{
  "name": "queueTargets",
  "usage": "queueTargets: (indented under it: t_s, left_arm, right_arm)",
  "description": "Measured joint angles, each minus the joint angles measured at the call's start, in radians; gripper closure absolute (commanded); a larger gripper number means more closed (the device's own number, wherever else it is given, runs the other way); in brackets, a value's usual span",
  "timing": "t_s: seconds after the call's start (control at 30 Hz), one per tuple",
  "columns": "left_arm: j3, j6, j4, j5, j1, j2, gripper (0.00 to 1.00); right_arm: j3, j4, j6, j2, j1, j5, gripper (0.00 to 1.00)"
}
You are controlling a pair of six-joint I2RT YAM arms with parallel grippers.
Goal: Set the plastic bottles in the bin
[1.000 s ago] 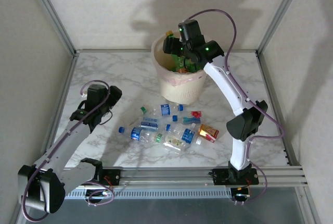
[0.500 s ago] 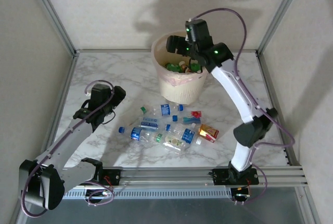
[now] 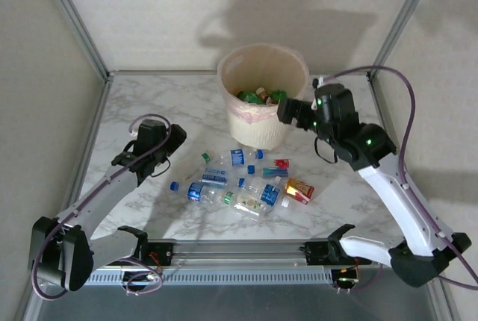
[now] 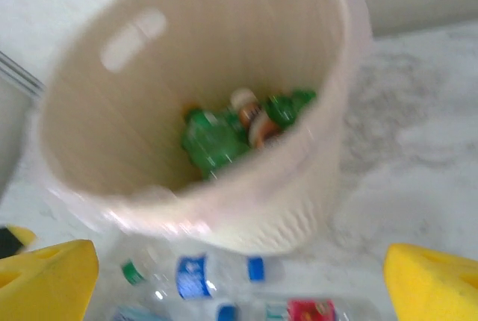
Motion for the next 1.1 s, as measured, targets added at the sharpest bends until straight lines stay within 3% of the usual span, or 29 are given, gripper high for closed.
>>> queueTargets:
  t_s: [0.23, 0.47, 1.1]
  left_arm:
    - [0.023, -0.001, 0.016, -0.003, -0.02, 0.01, 0.13]
    - [0.024, -0.004, 0.023, -0.007, -0.035, 0.009, 0.13]
    - [0.024, -0.004, 0.026, -0.01, -0.037, 0.006, 0.12]
  right_arm:
    - [-0.322, -0.05, 0.067, -0.111, 0.0, -0.066, 0.01]
    - [-0.566, -0.05, 0.145, -0.112, 0.003, -0.106, 0.01]
    - [-0.612, 0.005, 0.292, 0.109, 0.068, -0.073, 0.01]
